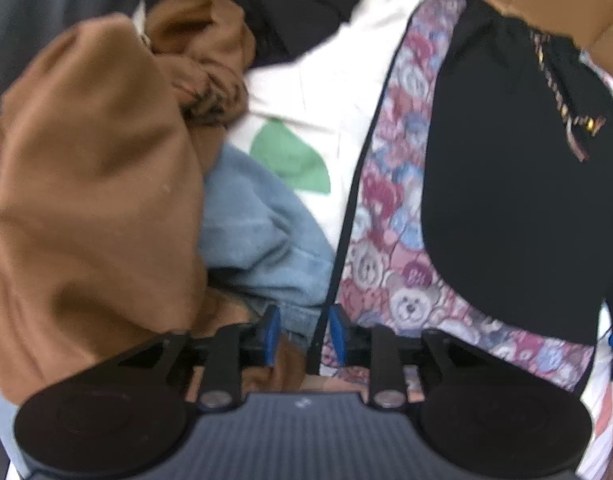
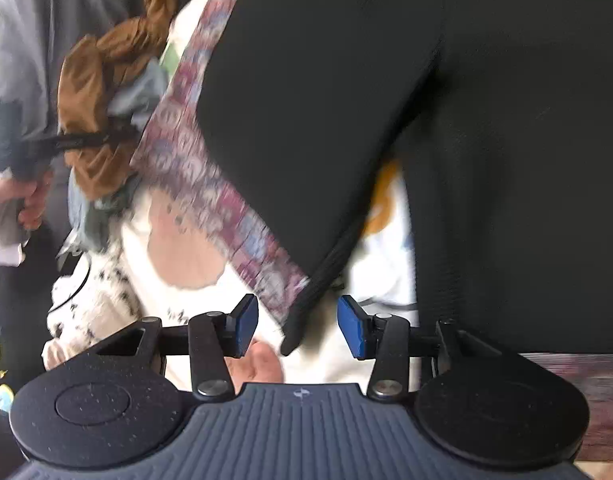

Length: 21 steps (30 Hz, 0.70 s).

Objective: Fold clothes

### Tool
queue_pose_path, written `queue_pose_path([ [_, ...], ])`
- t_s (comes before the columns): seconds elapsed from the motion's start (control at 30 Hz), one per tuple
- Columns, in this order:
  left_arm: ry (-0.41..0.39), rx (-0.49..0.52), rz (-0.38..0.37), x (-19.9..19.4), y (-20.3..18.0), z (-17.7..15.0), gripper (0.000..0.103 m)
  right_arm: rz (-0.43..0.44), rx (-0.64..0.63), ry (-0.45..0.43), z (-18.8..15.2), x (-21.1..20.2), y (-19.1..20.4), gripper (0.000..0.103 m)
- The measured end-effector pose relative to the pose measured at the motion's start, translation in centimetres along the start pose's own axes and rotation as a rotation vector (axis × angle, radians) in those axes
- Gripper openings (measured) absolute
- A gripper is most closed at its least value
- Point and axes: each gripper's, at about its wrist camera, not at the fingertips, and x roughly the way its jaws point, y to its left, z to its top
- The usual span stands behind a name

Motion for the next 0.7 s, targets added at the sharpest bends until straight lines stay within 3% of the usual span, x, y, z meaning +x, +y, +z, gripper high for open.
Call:
queue_pose_path([
  [0.2, -0.075, -0.017, -0.057, -4.1, -1.0, 0.4, 0.047, -0.122, -0.026, -0.073, 1.2, -5.7, 1.7, 0.051],
  [0.57, -0.195, -0.076, -0.172, -11.3, -2.8, 1.0, 0.053, -0.329, -0.109, -0.148, 1.5, -17.3, 6.5, 0.053],
  [0.7, -0.203, -0.086, -0.168, -13.6, -3.1, 1.2, 0.057, -0.387, -0.097, -0.181, 1.3, -20.7, 7.9, 0.054],
])
